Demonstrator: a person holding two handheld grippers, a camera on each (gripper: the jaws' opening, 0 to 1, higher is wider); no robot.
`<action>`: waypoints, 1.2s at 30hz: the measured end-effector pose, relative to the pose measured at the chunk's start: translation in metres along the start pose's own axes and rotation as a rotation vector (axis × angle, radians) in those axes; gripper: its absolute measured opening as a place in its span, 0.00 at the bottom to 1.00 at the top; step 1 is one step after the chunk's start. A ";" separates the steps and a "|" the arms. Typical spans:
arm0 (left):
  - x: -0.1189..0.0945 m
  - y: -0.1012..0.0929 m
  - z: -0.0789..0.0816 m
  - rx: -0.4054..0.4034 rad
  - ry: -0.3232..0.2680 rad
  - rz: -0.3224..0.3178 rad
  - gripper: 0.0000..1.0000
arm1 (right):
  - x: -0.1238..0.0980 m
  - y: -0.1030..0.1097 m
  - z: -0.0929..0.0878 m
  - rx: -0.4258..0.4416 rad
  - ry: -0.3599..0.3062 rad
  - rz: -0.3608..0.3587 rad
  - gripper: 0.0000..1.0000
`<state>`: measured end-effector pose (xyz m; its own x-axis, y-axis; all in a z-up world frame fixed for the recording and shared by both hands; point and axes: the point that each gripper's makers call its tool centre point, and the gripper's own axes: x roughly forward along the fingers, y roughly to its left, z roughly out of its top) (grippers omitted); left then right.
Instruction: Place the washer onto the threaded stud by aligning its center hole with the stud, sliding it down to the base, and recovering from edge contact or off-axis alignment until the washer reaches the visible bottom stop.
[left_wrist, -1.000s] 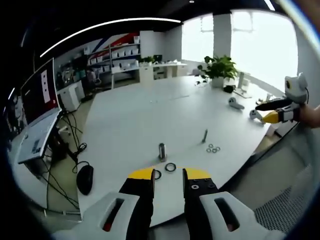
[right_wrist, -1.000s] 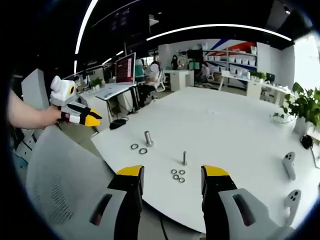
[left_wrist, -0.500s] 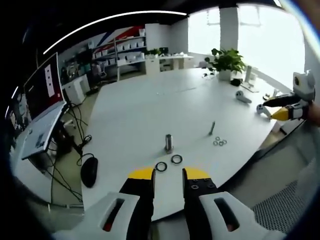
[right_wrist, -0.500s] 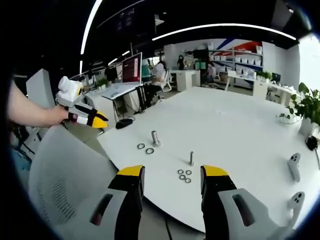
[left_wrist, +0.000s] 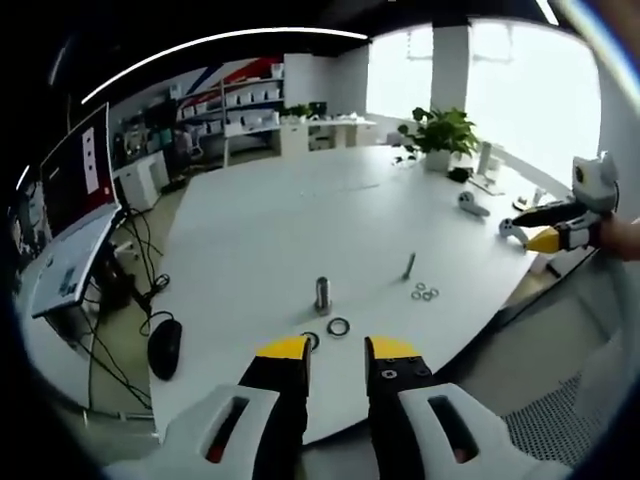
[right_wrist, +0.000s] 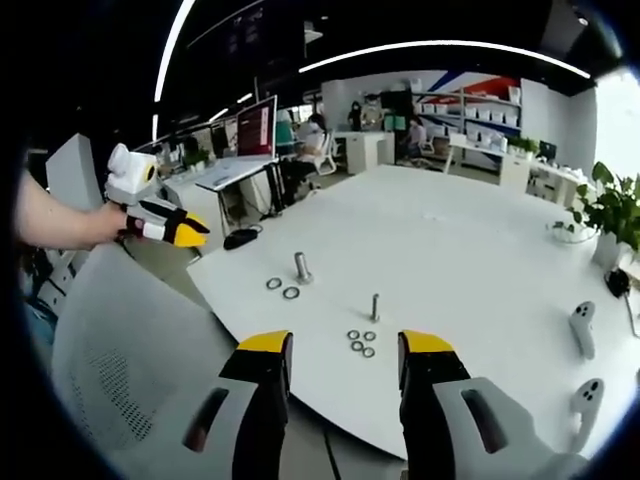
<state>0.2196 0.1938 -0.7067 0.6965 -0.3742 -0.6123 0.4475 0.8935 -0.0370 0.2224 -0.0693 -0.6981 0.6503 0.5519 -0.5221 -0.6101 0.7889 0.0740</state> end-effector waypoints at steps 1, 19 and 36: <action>0.001 -0.002 0.000 0.006 0.005 -0.005 0.20 | 0.000 0.000 0.000 -0.001 -0.002 -0.001 0.45; 0.012 -0.003 -0.011 -0.028 0.121 -0.077 0.22 | 0.000 -0.004 -0.001 0.017 0.006 -0.005 0.45; 0.094 0.034 -0.059 0.073 0.423 -0.111 0.26 | 0.001 -0.004 -0.005 0.001 0.030 0.001 0.45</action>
<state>0.2672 0.2036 -0.8120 0.3582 -0.3191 -0.8774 0.5557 0.8281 -0.0743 0.2234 -0.0728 -0.7032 0.6362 0.5442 -0.5470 -0.6099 0.7889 0.0755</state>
